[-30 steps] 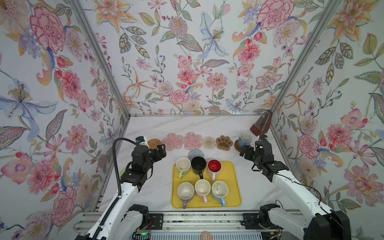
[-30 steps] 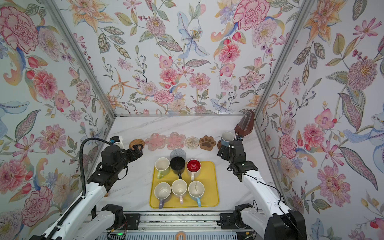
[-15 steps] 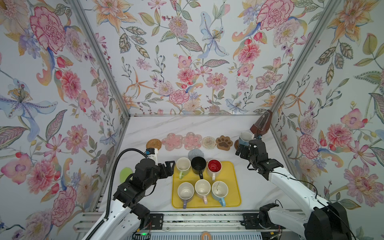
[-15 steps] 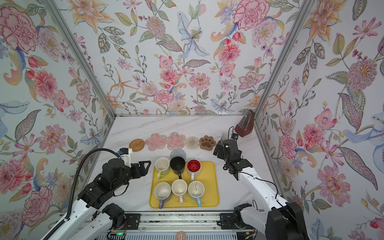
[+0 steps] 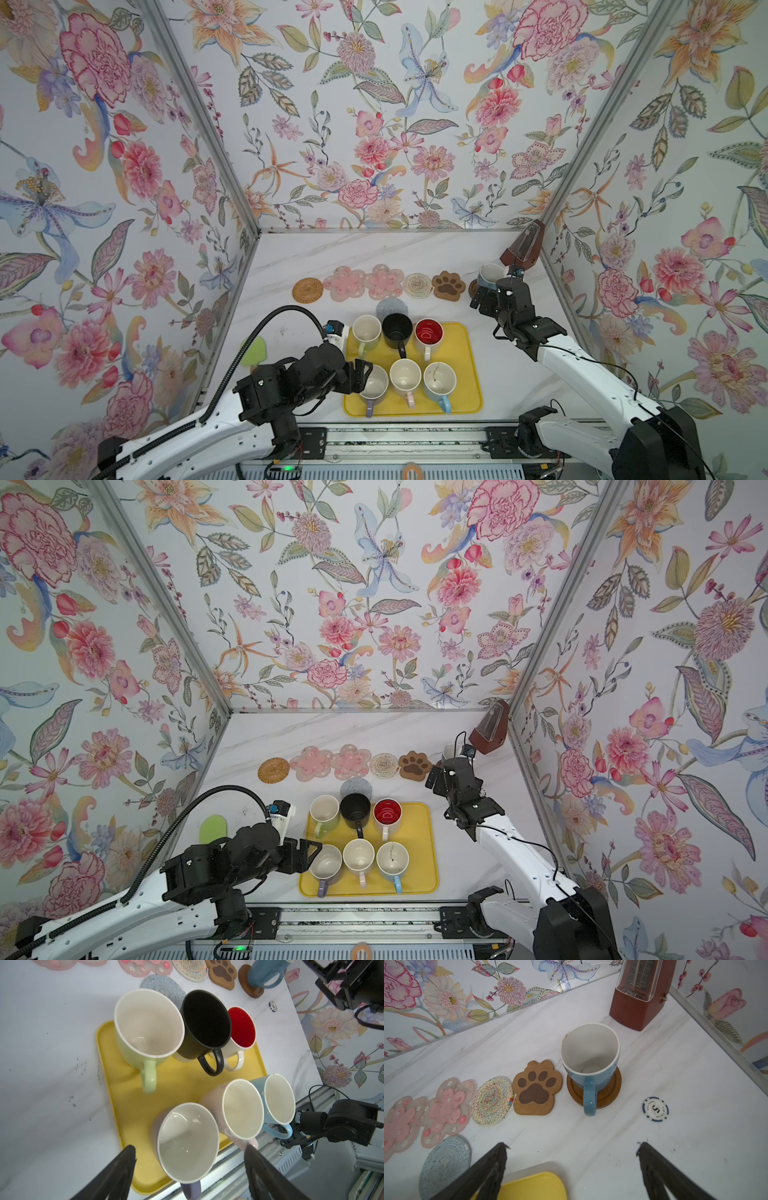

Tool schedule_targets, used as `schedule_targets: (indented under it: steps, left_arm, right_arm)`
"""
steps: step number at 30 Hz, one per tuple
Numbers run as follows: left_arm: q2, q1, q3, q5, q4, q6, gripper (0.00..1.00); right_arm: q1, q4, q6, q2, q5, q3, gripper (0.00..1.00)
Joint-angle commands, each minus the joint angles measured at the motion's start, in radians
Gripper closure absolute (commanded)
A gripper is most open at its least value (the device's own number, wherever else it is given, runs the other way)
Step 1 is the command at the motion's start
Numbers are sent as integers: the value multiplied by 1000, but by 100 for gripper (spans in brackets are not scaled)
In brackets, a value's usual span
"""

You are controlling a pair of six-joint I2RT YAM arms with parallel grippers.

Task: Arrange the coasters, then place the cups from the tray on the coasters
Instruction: 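Move the left gripper over the white purple-handled mug while the right gripper rises, then lower the left gripper into the white purple-handled mug and grip it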

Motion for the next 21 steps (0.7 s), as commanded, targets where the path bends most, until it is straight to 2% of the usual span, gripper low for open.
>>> schedule_targets:
  steps: [1, 5, 11, 16, 21]
  left_arm:
    - [-7, -67, 13, -54, -125, -116, 17]
    - [-7, -168, -29, -67, -84, -179, 17]
    - [65, -281, -57, -76, -41, -226, 18]
    - [103, -328, -91, -61, -19, -260, 18]
    - [154, -339, -98, -56, -33, -266, 20]
  right_arm:
    - [9, -7, 19, -7, 21, 5, 1]
    - [10, -4, 20, -10, 20, -6, 1]
    - [10, -15, 18, -33, 27, -11, 1]
    - [10, -8, 23, -42, 21, -19, 1]
    - [12, 1, 26, -41, 15, -30, 1]
